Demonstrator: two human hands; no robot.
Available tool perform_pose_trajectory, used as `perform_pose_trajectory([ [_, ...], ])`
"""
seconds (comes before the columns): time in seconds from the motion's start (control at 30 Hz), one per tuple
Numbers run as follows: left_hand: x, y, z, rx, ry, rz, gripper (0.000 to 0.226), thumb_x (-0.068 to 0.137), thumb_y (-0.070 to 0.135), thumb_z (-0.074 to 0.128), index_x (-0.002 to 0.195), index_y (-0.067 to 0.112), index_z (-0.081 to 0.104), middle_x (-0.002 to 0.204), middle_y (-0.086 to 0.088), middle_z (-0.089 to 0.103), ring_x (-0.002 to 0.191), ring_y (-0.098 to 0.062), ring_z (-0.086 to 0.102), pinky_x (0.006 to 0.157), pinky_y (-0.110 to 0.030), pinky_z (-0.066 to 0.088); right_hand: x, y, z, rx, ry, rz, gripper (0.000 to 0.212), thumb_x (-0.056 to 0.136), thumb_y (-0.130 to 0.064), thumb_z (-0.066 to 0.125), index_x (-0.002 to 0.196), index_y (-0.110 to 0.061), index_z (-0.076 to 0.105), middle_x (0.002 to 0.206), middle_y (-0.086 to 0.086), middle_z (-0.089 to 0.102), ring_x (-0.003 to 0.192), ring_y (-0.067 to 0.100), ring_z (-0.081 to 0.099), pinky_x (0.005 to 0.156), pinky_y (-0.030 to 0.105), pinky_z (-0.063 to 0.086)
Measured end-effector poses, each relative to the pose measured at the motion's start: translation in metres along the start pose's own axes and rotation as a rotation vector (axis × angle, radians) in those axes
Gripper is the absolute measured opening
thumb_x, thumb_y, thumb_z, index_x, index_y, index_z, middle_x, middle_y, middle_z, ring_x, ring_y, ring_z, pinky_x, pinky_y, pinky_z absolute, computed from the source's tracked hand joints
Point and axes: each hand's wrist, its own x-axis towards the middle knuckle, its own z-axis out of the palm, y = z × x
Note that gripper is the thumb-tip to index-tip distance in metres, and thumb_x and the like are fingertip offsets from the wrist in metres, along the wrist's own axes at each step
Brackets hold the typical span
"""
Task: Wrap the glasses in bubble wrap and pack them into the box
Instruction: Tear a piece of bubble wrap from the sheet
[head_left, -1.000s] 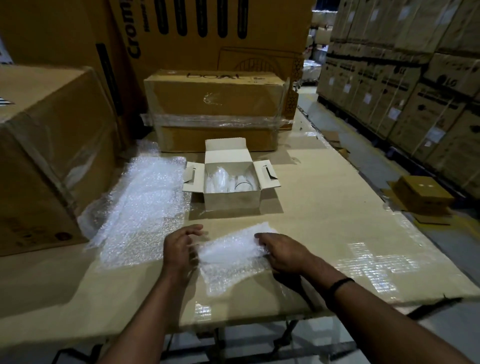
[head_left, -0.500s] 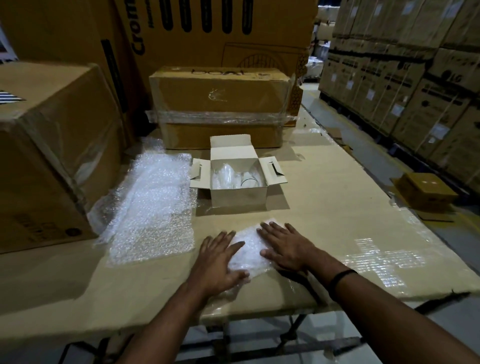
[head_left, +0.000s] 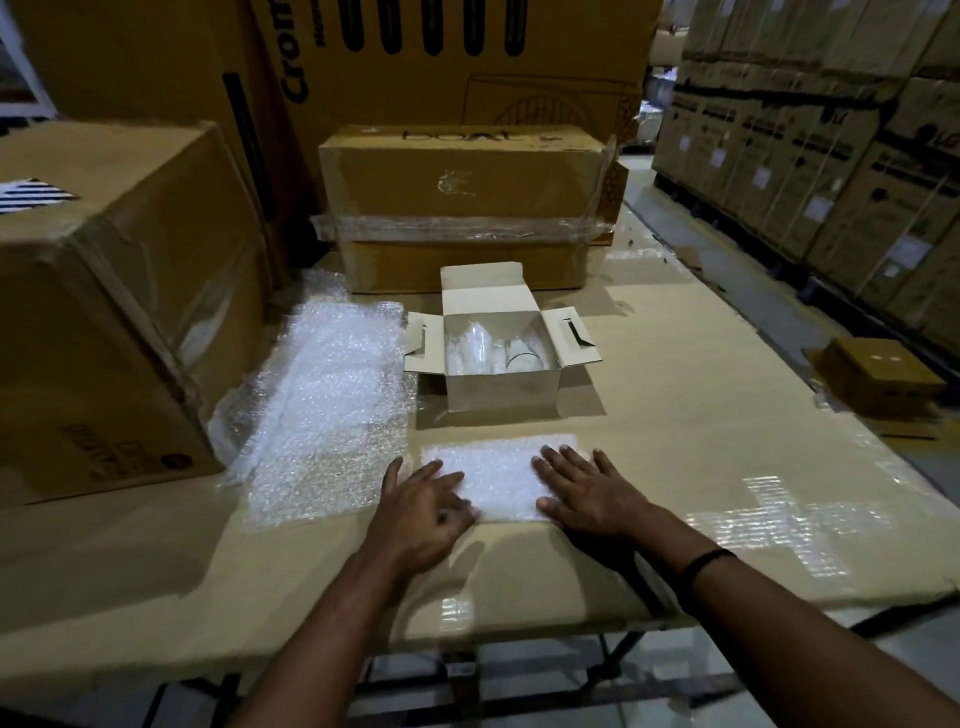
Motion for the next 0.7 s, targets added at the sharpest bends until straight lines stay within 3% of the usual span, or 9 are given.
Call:
perform_pose_trajectory([
  [0.07,-0.002,-0.001,-0.001,-0.005,-0.014,0.001,0.08,0.079,0.072,0.014,0.111,0.029,0.074,0.144,0.017,0.049,0.143,-0.007,0.028,0.119,-0.041,-0.004,-0.001,-0.001,-0.004,-0.015,-0.014,-0.002,0.09,0.079,-0.078,-0.005,0.155,-0.029,-0.001,0.163,-0.005,-0.007,0.15,0.016,-0.006,0.118,0.05,-0.003],
  [0.1,-0.002,-0.001,0.0,0.006,0.005,-0.002,0.08,0.079,0.07,0.014,0.107,0.026,0.075,0.142,0.015,0.051,0.142,-0.009,0.031,0.119,-0.041,0.001,0.0,-0.003,-0.007,-0.025,0.003,-0.006,0.081,0.088,-0.072,0.002,0.155,-0.028,0.003,0.163,-0.005,-0.004,0.15,0.016,-0.004,0.118,0.051,-0.003],
  [0.2,0.004,0.0,0.006,-0.033,0.242,0.021,0.038,0.086,0.047,0.05,0.087,0.021,0.078,0.133,0.003,0.061,0.127,-0.021,0.052,0.11,-0.038,0.023,0.004,-0.011,-0.015,-0.013,0.148,-0.024,0.085,0.084,-0.071,-0.006,0.155,-0.026,0.007,0.163,-0.005,0.003,0.15,0.014,0.002,0.119,0.047,0.0],
  [0.27,0.012,0.001,0.007,-0.065,0.376,0.046,0.023,0.084,0.033,0.06,0.098,0.021,0.075,0.132,-0.001,0.062,0.121,-0.023,0.056,0.104,-0.033,0.027,0.008,-0.016,-0.014,0.0,0.158,-0.024,0.09,0.078,-0.068,-0.009,0.155,-0.025,0.004,0.164,-0.005,0.001,0.15,0.014,0.002,0.118,0.045,0.0],
  [0.33,0.02,0.002,0.008,-0.036,0.271,0.022,0.035,0.09,0.034,0.057,0.123,0.023,0.065,0.143,0.0,0.052,0.133,-0.022,0.046,0.11,-0.034,0.023,0.009,-0.02,-0.005,0.01,0.113,-0.012,0.093,0.074,-0.068,-0.009,0.155,-0.025,0.005,0.164,-0.004,0.001,0.15,0.015,0.001,0.119,0.045,0.001],
  [0.43,0.022,-0.005,0.015,0.066,-0.073,-0.055,0.055,0.1,0.049,0.039,0.151,0.029,0.031,0.161,0.006,0.02,0.149,-0.015,0.013,0.119,-0.043,0.007,0.009,-0.021,0.002,0.043,0.088,0.014,0.091,0.076,-0.07,-0.005,0.155,-0.026,0.006,0.163,-0.005,0.0,0.15,0.014,-0.001,0.119,0.044,0.002],
  [0.5,0.022,-0.012,0.015,0.104,-0.162,-0.039,0.061,0.099,0.056,0.032,0.154,0.031,0.022,0.163,0.007,0.011,0.15,-0.013,0.006,0.119,-0.046,0.004,0.007,-0.018,-0.003,0.085,0.054,0.001,0.082,0.087,-0.07,0.009,0.155,-0.026,0.007,0.163,-0.004,0.0,0.15,0.014,-0.001,0.119,0.042,0.002],
  [0.57,0.023,-0.017,0.013,0.102,-0.174,-0.022,0.073,0.092,0.068,0.028,0.154,0.031,0.02,0.164,0.006,0.009,0.15,-0.013,0.007,0.118,-0.044,0.005,0.004,-0.013,-0.01,0.209,0.065,0.012,0.071,0.097,-0.059,0.033,0.155,-0.024,0.011,0.163,-0.003,0.002,0.15,0.014,0.0,0.12,0.039,0.004],
  [0.7,0.019,-0.024,0.006,0.12,-0.158,0.001,0.107,0.063,0.088,0.013,0.154,0.031,0.02,0.163,0.006,0.011,0.149,-0.019,0.009,0.115,-0.042,0.008,-0.002,0.003,-0.02,0.184,-0.028,0.034,0.078,0.094,-0.054,0.049,0.155,-0.021,0.013,0.163,-0.002,0.004,0.149,0.012,0.002,0.119,0.038,0.006],
])
